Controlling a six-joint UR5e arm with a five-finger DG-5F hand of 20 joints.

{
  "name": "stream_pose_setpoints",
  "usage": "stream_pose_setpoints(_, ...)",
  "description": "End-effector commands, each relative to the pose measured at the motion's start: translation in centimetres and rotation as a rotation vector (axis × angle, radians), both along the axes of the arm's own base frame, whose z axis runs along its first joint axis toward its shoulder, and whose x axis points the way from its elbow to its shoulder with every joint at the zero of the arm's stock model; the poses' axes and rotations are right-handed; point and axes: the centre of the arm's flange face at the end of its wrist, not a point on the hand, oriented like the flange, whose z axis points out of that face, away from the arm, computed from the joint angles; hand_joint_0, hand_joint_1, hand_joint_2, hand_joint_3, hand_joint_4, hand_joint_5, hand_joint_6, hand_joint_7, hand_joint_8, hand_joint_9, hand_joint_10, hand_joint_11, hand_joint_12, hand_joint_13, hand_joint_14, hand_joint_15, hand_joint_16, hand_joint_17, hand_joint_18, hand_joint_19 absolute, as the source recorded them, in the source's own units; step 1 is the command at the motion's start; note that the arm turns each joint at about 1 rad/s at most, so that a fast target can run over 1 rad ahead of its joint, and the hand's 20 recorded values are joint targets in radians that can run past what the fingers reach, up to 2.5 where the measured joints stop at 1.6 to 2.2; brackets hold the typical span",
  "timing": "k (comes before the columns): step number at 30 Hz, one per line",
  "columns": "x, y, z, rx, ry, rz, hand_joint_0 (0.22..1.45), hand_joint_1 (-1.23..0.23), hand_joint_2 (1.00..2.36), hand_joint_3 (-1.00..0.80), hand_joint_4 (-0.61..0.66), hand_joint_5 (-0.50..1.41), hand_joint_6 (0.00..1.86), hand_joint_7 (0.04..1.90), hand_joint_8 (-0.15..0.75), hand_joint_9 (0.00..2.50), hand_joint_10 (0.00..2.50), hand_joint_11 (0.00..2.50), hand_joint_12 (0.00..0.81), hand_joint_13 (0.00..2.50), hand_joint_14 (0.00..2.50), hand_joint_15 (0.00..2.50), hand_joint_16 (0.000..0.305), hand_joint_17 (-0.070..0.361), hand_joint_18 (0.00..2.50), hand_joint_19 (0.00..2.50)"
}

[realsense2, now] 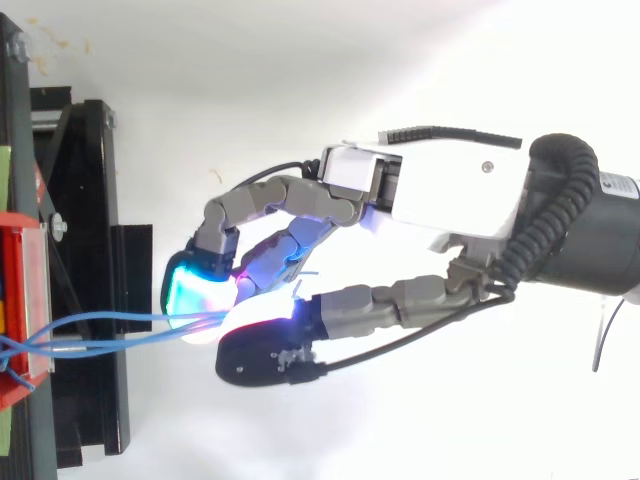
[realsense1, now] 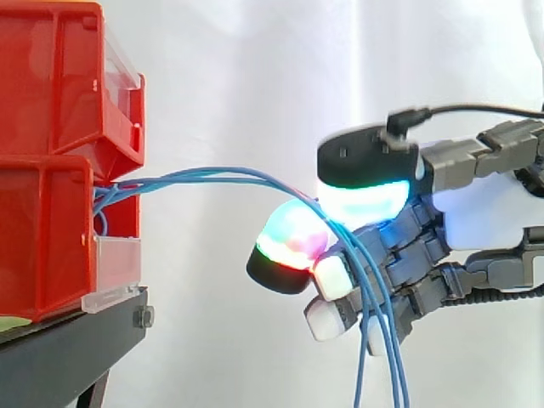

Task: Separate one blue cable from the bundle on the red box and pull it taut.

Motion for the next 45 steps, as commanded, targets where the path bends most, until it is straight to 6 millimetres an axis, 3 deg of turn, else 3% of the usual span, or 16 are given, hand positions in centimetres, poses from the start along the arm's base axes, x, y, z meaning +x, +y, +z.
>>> stream_pose_setpoints(1, -0.1, 0.0, 0.0, -0.001, 0.003, 0.0, 0.71, -0.76, 1.01, 0.05, 0.2, -0.17, 0.79, 0.86, 0.35, 0.74, 0.01, 0.39, 0.372, 0.81, 0.01, 0.36, 0.044, 0.099, 0.88, 0.43)
stream_pose_setpoints(5, -0.2, 0.0, -0.2, -0.004, 0.022, 0.007, 0.76, -0.81, 1.01, 0.04, 0.18, -0.19, 0.83, 0.86, 0.327, 0.72, 0.01, 0.41, 0.361, 0.8, 0.01, 0.38, 0.041, 0.093, 0.84, 0.45)
stream_pose_setpoints(10, -0.5, 0.0, -0.2, 0.011, 0.04, 0.011, 0.76, -0.91, 1.02, -0.24, 0.17, -0.2, 0.85, 0.87, 0.31, 0.66, 0.01, 0.42, 0.351, 0.77, 0.01, 0.37, 0.04, 0.091, 0.84, 0.4)
stream_pose_setpoints(17, -0.7, 0.1, -0.3, 0.021, 0.054, 0.02, 0.63, -0.88, 1.0, -0.5, 0.22, -0.19, 0.87, 0.88, 0.327, 0.69, 0.01, 0.42, 0.351, 0.78, 0.01, 0.38, 0.04, 0.091, 0.85, 0.42)
stream_pose_setpoints(20, -0.7, 0.1, -0.3, 0.021, 0.054, 0.022, 0.55, -0.73, 1.0, -0.5, 0.24, -0.16, 0.86, 0.93, 0.352, 0.74, 0.01, 0.42, 0.361, 0.8, 0.01, 0.37, 0.043, 0.096, 0.87, 0.44)
stream_pose_setpoints(24, -0.6, 0.1, -0.3, 0.021, 0.053, 0.022, 0.58, -0.62, 1.01, -0.42, 0.21, -0.14, 0.87, 1.01, 0.349, 0.8, 0.01, 0.43, 0.357, 0.83, 0.01, 0.39, 0.042, 0.094, 0.89, 0.47)
stream_pose_setpoints(30, -0.8, 0.1, 0.3, 0.021, 0.046, 0.021, 0.63, -0.81, 1.02, -0.12, 0.05, -0.15, 0.92, 1.1, 0.367, 0.87, 0.01, 0.55, 0.375, 0.91, 0.01, 0.4, 0.043, 0.096, 0.98, 0.46)
stream_pose_setpoints(34, -1.1, 0.2, 1.7, 0.02, 0.036, 0.022, 0.72, -0.9, 1.03, -0.07, -0.01, -0.17, 0.93, 1.41, 0.365, 0.94, 0.01, 0.63, 0.372, 0.97, 0.01, 0.45, 0.041, 0.092, 0.99, 0.47)
stream_pose_setpoints(36, -1.4, 0.2, 1.8, 0.017, 0.051, 0.022, 0.76, -0.92, 1.03, -0.1, -0.04, -0.18, 0.95, 1.33, 0.358, 0.93, 0.01, 0.63, 0.374, 0.97, 0.01, 0.47, 0.041, 0.092, 0.98, 0.48)
stream_pose_setpoints(40, -1.5, 0.3, 1.6, 0.014, 0.066, 0.025, 0.83, -0.94, 1.01, -0.36, 0.03, -0.19, 0.95, 1.12, 0.34, 0.88, 0.01, 0.63, 0.369, 0.94, 0.01, 0.46, 0.041, 0.091, 0.94, 0.49)
stream_pose_setpoints(43, -1.5, 0.3, 1.6, 0.014, 0.066, 0.025, 0.85, -0.93, 1.0, -0.5, 0.05, -0.19, 0.95, 1.07, 0.337, 0.87, 0.01, 0.63, 0.367, 0.93, 0.01, 0.46, 0.04, 0.09, 0.94, 0.47)
stream_pose_setpoints(45, -1.5, 0.3, 1.6, 0.013, 0.066, 0.025, 0.82, -0.94, 1.0, -0.5, 0.08, -0.19, 0.94, 1.06, 0.335, 0.87, 0.01, 0.63, 0.366, 0.93, 0.01, 0.45, 0.04, 0.09, 0.97, 0.44)
